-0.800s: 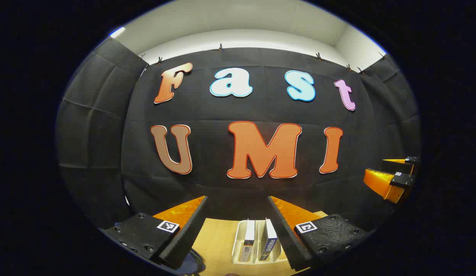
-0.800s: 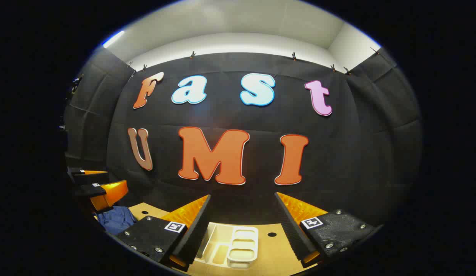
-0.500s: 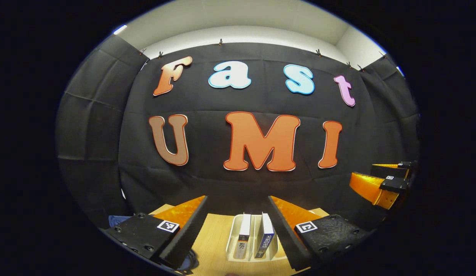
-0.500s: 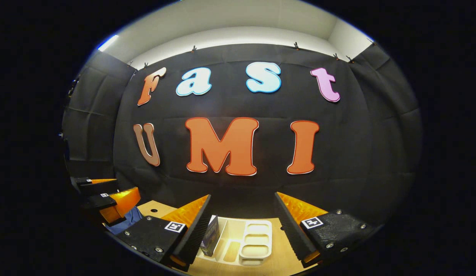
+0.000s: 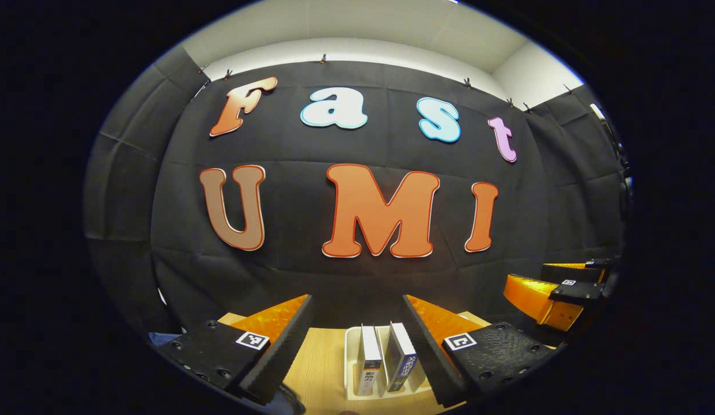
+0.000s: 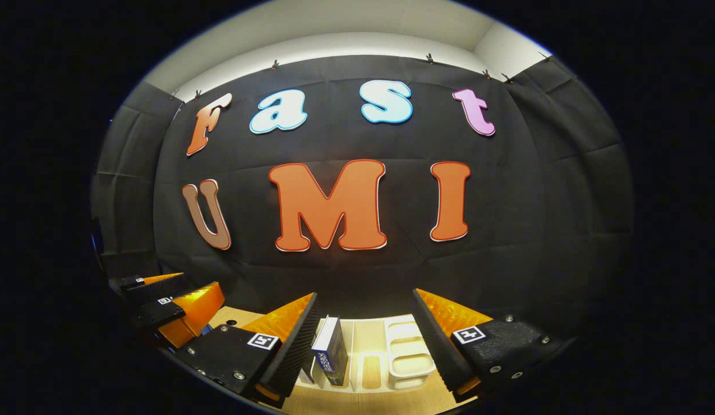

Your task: Open the schoolbag, grab two books from the bookshelf and put them into the schoolbag.

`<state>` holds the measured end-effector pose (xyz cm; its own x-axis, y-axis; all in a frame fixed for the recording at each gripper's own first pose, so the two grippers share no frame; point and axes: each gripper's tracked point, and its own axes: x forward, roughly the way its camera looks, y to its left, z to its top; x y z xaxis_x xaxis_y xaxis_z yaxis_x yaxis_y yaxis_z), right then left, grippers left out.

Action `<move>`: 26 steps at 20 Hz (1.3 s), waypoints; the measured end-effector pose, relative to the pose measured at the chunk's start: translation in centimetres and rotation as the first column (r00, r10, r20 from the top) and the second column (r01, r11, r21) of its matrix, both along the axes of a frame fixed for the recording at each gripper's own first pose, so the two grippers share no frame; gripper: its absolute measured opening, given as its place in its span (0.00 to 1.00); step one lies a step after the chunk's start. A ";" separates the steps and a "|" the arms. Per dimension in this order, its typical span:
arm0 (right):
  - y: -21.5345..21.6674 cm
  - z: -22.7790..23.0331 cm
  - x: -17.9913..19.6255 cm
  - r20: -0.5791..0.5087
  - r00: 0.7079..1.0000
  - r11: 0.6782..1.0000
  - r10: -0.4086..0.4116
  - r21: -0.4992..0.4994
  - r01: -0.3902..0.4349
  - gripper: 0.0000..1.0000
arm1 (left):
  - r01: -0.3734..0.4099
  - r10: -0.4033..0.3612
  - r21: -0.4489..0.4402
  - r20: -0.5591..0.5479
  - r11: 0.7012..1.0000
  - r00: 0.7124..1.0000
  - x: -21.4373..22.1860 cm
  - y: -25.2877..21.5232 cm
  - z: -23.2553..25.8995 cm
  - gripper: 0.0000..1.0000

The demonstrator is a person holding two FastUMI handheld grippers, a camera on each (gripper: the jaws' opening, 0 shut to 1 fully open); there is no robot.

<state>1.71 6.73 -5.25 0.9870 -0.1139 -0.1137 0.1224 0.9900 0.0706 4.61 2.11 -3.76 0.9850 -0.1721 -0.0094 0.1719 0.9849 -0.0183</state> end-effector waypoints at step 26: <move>1.7 -1.3 1.7 -0.022 0.998 0.998 0.062 -0.028 -0.062 0.94 | -0.045 0.045 -0.014 -0.012 0.999 0.999 1.1 2.0 -1.1 0.93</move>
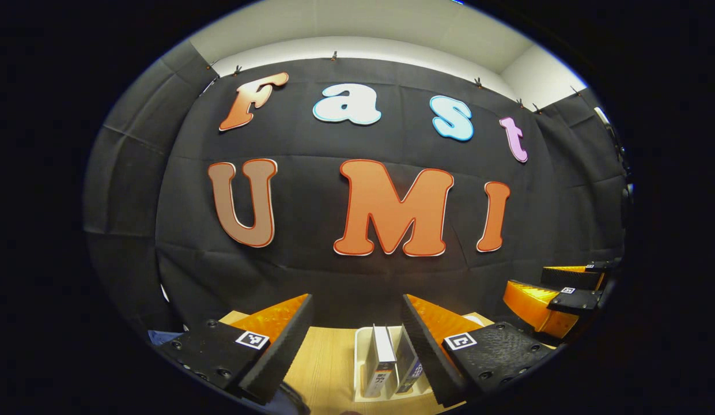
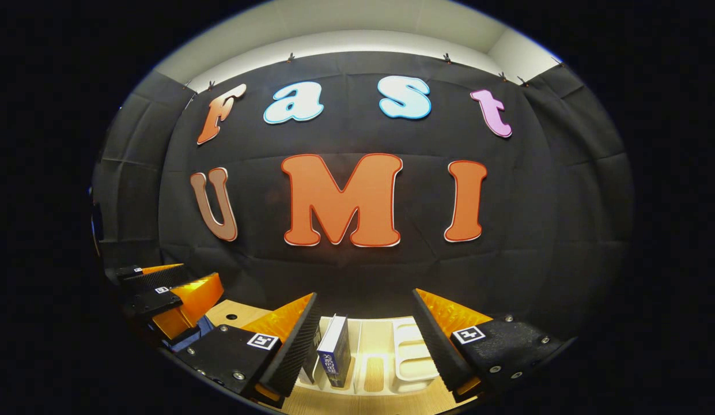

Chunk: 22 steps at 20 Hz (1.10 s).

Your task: Open the schoolbag, grab two books from the bookshelf and put them into the schoolbag.

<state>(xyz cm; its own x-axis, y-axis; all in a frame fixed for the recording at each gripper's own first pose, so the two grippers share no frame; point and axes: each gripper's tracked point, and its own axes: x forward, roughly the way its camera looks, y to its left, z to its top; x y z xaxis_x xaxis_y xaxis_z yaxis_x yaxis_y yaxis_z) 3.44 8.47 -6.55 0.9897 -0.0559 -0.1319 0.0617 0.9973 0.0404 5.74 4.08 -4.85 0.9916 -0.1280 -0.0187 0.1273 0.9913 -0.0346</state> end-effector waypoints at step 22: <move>-2.3 -2.6 -0.7 -0.038 0.999 1.000 -0.027 -0.017 0.027 0.94 | 0.037 0.000 0.165 -0.216 0.986 0.976 -2.2 4.7 -9.7 0.94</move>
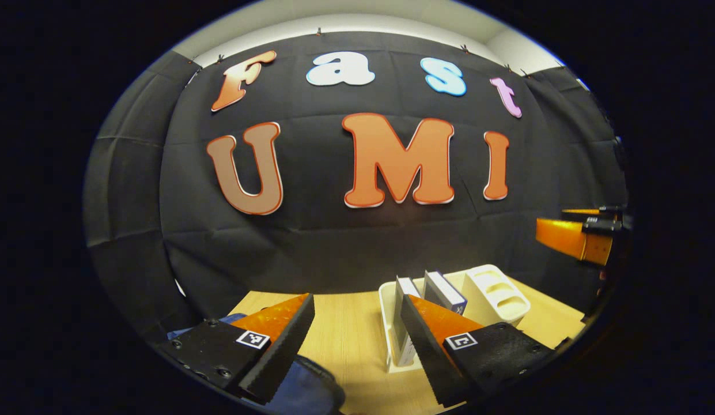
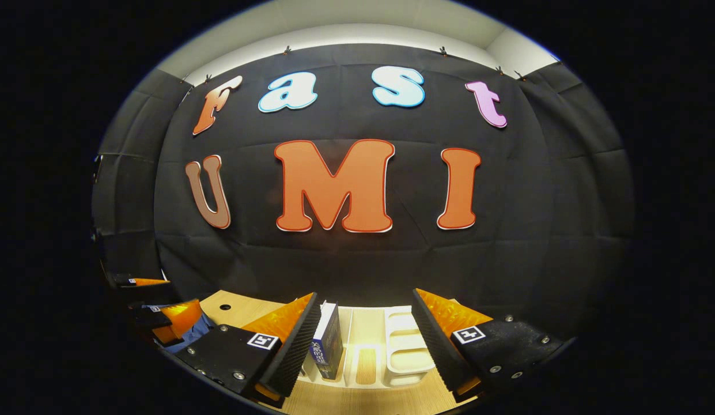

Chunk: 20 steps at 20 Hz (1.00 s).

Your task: Open the schoolbag, grab two books from the bookshelf and put them into the schoolbag.

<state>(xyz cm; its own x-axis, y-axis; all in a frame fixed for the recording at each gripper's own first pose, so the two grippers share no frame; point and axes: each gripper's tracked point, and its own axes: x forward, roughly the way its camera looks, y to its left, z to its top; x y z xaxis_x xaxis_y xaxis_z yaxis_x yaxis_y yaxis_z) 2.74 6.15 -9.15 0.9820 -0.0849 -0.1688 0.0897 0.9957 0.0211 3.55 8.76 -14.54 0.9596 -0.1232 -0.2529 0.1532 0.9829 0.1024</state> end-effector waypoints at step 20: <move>-7.8 -6.5 1.1 -0.114 0.989 0.994 -0.096 -0.069 0.089 0.94 | 0.213 0.221 0.577 -0.589 0.789 0.778 -14.1 10.3 -25.1 0.98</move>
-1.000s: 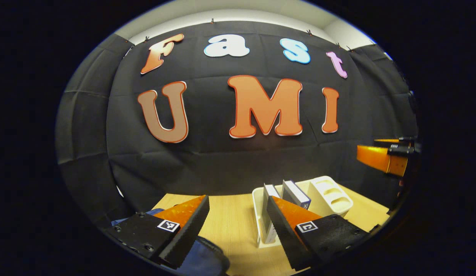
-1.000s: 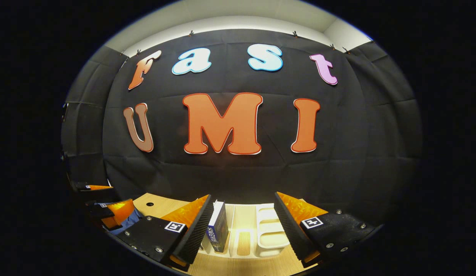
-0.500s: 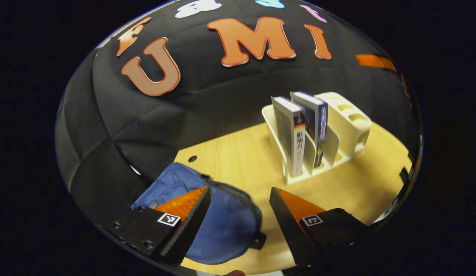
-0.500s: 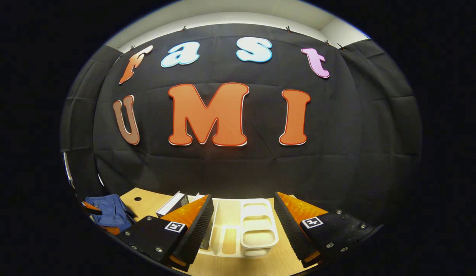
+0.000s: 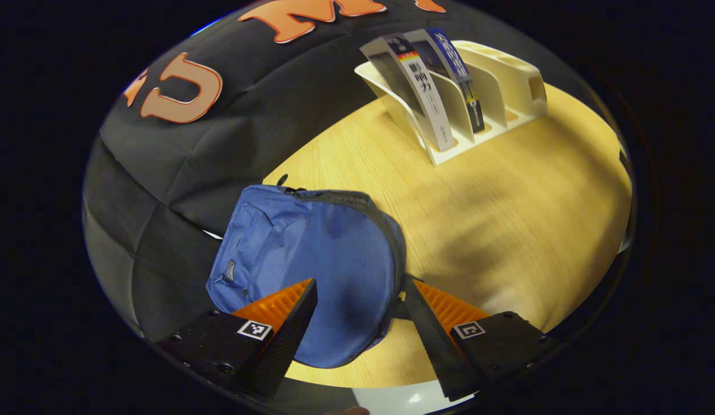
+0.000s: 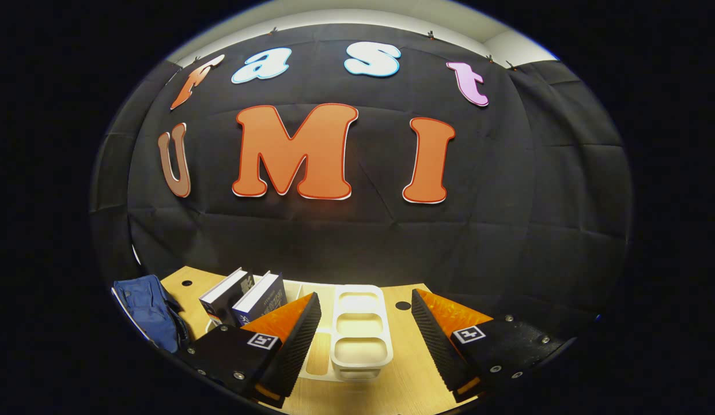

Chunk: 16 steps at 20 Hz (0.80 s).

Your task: Open the schoolbag, grab two books from the bookshelf and put them into the schoolbag.

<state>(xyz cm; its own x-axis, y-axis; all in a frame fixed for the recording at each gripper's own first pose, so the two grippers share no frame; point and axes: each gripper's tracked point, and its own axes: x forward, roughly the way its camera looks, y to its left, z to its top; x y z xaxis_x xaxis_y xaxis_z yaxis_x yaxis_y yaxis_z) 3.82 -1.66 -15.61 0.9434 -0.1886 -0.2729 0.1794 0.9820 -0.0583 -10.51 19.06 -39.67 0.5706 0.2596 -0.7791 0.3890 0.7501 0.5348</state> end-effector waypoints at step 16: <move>2.6 -0.1 -0.1 -0.023 0.998 0.996 0.060 -0.068 -0.062 0.94 | 0.019 -0.010 0.172 -0.051 0.985 0.999 -1.0 2.0 -2.8 0.54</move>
<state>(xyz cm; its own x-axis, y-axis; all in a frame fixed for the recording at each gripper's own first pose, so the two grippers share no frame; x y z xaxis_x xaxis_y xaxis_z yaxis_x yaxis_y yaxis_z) 3.71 0.91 -15.68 0.9479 -0.1499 -0.2811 0.1175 0.9847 -0.1287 -11.51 21.09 -42.46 0.5369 0.3844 -0.7510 0.4287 0.6424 0.6353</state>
